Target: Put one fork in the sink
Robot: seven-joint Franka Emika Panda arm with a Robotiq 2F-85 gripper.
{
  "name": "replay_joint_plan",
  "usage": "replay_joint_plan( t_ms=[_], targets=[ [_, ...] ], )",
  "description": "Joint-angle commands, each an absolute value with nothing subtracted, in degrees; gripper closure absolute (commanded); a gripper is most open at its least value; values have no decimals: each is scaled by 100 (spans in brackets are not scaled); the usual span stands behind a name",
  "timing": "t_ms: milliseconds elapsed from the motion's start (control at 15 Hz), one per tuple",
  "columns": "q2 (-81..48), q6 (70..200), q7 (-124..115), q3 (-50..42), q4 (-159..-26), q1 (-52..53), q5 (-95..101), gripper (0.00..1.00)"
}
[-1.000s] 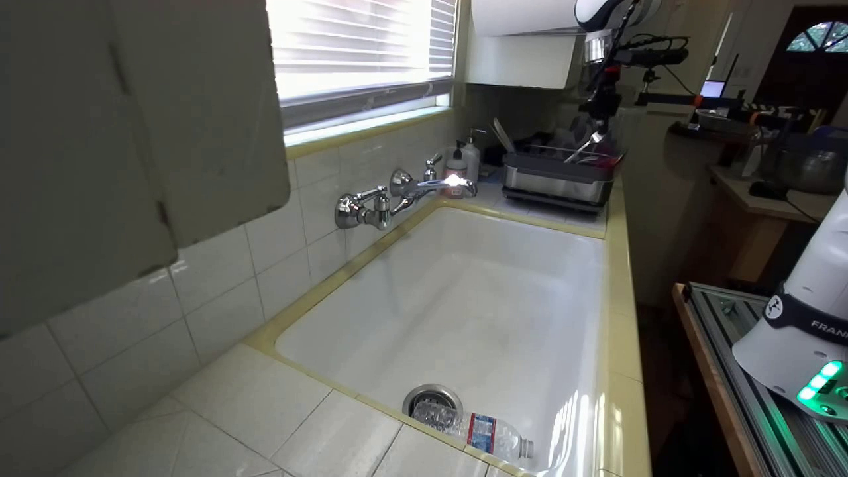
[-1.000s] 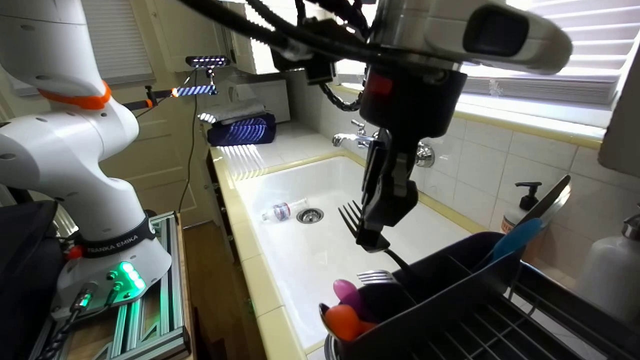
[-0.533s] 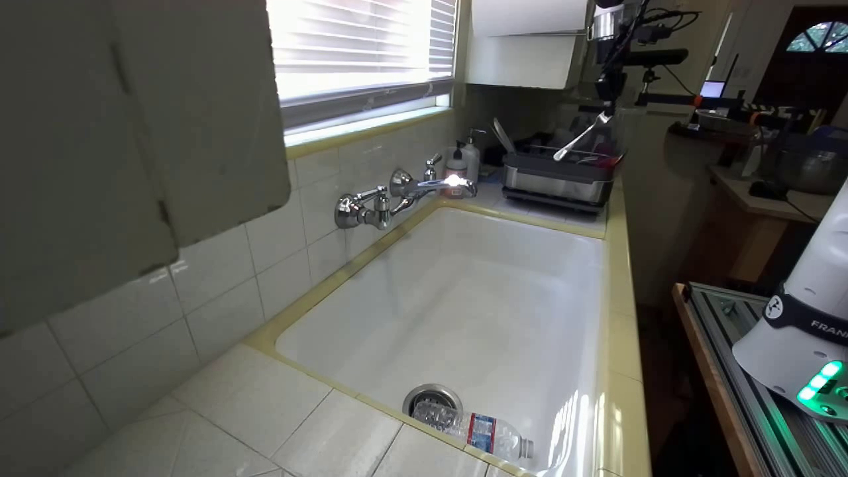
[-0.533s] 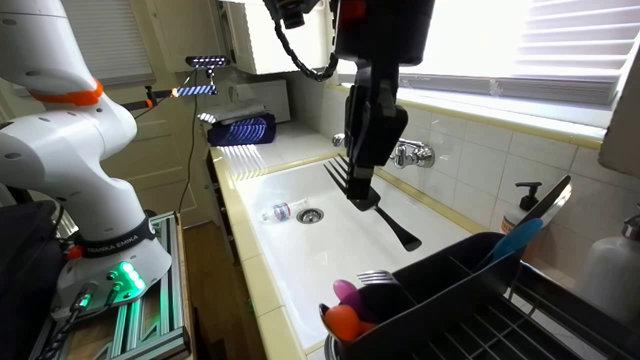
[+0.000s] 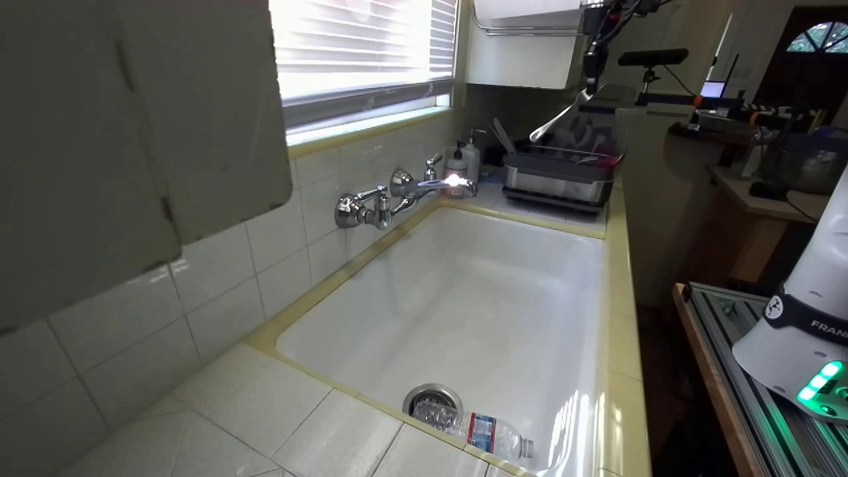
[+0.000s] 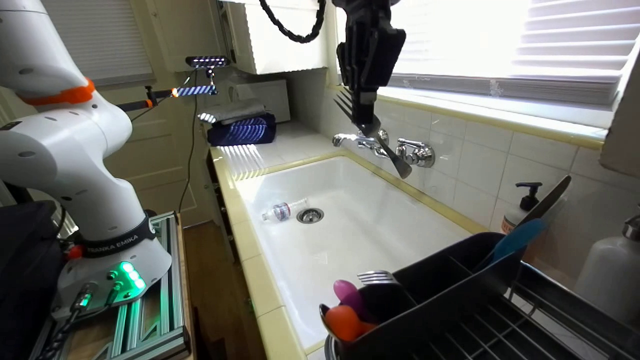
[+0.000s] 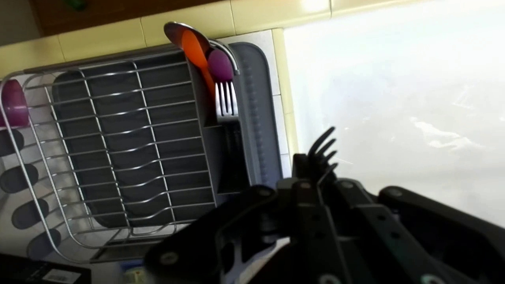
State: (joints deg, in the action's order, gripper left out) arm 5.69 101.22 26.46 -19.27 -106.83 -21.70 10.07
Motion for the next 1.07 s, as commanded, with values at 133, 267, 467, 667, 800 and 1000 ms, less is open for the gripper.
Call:
replay_joint_plan(
  t_ms=[133, 267, 467, 667, 800, 1000],
  targets=[
    [928, 10346, 2860, -1810, -11319, -1763, 1027, 99],
    [941, 10778, 2779, -1758, -11643, -1664, 1033, 99],
    [670, 11342, 2863, -1777, -12081, -1604, 1006, 99],
    [283, 11775, 3014, -1797, -12368, -1611, 922, 99],
    [-14, 12130, 3213, -1807, -12502, -1644, 757, 99],
    [-391, 12777, 3437, -1771, -12639, -1731, 223, 99]
  ],
)
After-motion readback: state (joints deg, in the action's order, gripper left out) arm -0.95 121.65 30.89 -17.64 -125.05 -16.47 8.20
